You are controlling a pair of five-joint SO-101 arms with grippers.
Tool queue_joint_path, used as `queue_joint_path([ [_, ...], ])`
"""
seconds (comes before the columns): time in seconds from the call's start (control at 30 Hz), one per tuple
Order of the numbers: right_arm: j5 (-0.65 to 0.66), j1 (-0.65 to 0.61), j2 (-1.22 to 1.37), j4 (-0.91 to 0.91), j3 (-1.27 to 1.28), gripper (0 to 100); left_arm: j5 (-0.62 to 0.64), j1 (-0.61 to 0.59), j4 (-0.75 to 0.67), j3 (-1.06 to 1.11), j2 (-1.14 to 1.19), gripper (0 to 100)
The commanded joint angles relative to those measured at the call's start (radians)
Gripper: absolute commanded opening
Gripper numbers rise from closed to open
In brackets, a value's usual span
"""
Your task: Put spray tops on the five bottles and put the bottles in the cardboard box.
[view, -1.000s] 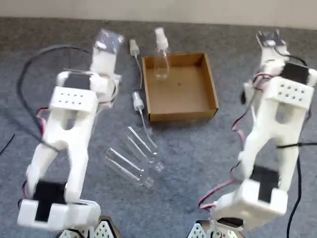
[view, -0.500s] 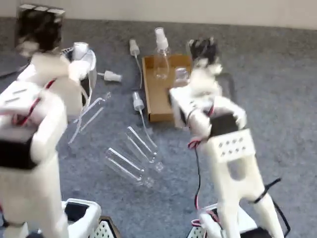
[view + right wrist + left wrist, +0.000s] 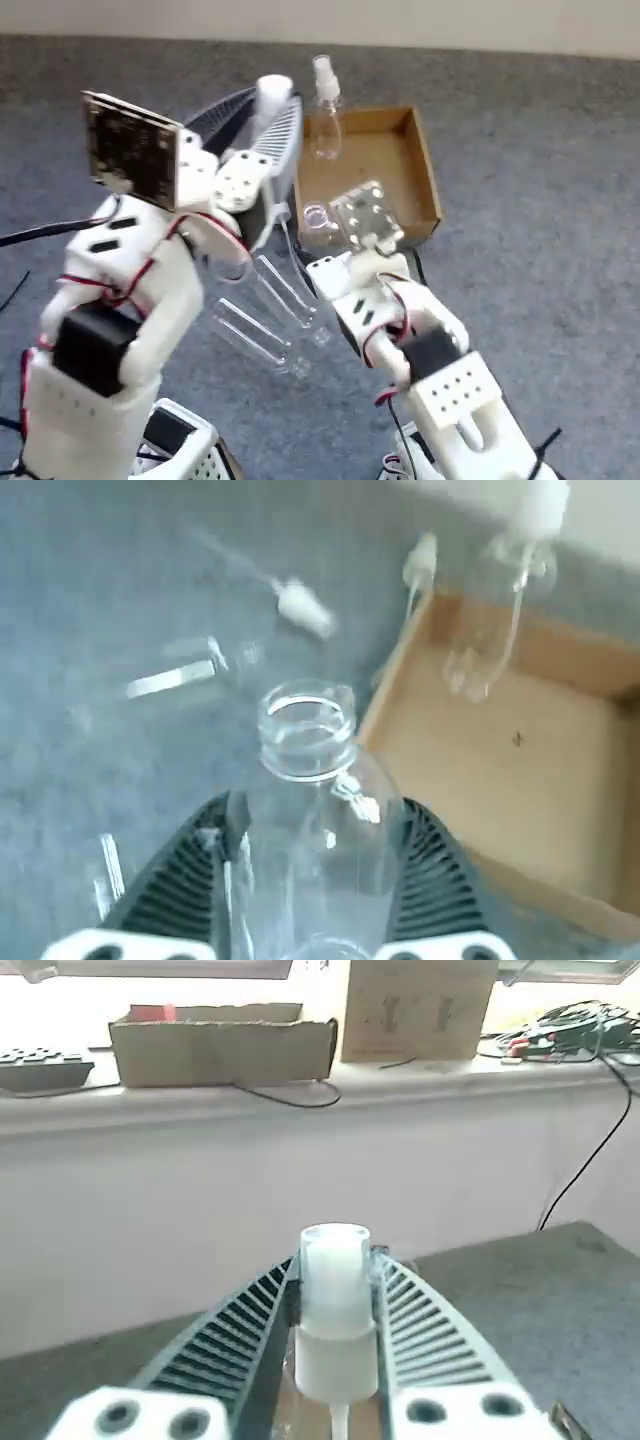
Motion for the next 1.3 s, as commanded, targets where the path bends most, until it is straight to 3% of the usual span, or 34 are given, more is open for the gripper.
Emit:
queue_joint_path([
  [0.0,-0.025,-0.013,-0.128,-0.125,0.097,0.5,0.012,0.041,-0.132,0.027,-0.013,0],
  [0.33,-0.026,-0.015,-0.232,-0.145,0.202,0.5,0.038,0.148,-0.201,0.039,-0.005,1],
  [0.73,-0.023,-0.013,-0.332,-0.140,0.213,0.5,0.037,0.119,-0.345,0.025,0.236,1],
  [1.03,-0.023,-0.013,-0.337,-0.140,0.237,0.5,0.034,0.119,-0.336,-0.076,0.242,1],
  [1.27,-0.023,-0.013,-0.338,-0.140,0.237,0.5,-0.040,0.119,-0.328,-0.081,0.242,1],
])
